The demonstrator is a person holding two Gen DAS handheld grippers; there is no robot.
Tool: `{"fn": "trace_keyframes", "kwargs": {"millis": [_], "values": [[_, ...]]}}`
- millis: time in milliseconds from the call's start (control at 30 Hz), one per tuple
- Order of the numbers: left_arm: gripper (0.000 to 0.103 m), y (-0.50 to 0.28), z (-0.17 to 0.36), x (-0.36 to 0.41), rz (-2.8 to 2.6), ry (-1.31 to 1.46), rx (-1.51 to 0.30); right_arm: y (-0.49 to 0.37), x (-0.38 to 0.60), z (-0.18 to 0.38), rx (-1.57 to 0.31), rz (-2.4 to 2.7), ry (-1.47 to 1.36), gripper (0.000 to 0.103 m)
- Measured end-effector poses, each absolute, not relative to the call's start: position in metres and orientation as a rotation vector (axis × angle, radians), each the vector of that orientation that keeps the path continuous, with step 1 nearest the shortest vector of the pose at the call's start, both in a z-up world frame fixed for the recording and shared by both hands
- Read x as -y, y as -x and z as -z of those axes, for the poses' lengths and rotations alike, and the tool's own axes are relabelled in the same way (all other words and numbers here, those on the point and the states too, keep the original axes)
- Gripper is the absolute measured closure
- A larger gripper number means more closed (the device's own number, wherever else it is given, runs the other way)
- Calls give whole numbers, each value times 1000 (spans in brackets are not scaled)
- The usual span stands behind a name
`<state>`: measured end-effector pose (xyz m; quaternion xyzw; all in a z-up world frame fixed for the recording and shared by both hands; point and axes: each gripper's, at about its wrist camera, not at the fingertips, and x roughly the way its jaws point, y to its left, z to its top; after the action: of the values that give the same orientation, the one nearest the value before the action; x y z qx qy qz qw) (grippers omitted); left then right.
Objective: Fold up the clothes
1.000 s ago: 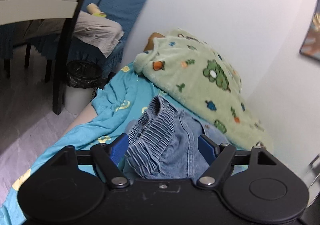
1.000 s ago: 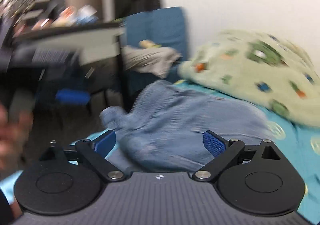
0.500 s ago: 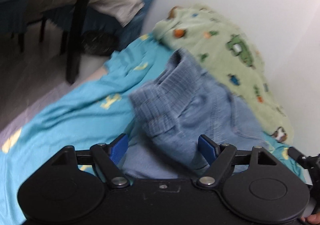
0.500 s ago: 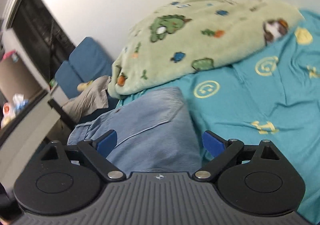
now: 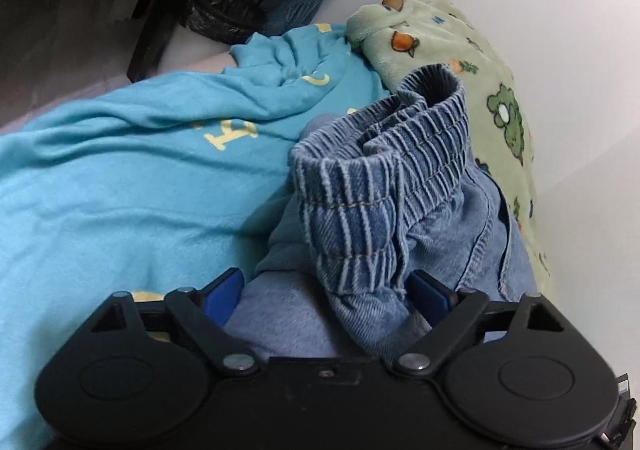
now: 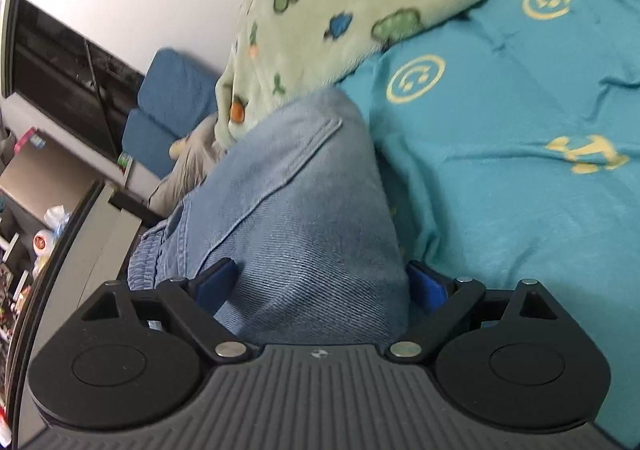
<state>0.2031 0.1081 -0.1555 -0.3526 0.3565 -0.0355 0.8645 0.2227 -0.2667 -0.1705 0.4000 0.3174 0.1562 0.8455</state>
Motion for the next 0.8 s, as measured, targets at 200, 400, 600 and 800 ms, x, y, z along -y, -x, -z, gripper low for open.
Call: {"fn": "trace_keyframes", "kwargs": {"millis": [200,400,600,800], "values": [[36,-211,153,-97,73,719,-707,-228,261,166,-620,-312,-803,26],[73,-207,129,-78,71,610,-648,-223,251,146,-562,-286,-716,55],[78,-195,109,-76,86,612,-614,-214,245,118,-498,-290,-658,64],[79,-181,87,-68,127,605,-606,-195,249,92,-431,-277,-632,64]]}}
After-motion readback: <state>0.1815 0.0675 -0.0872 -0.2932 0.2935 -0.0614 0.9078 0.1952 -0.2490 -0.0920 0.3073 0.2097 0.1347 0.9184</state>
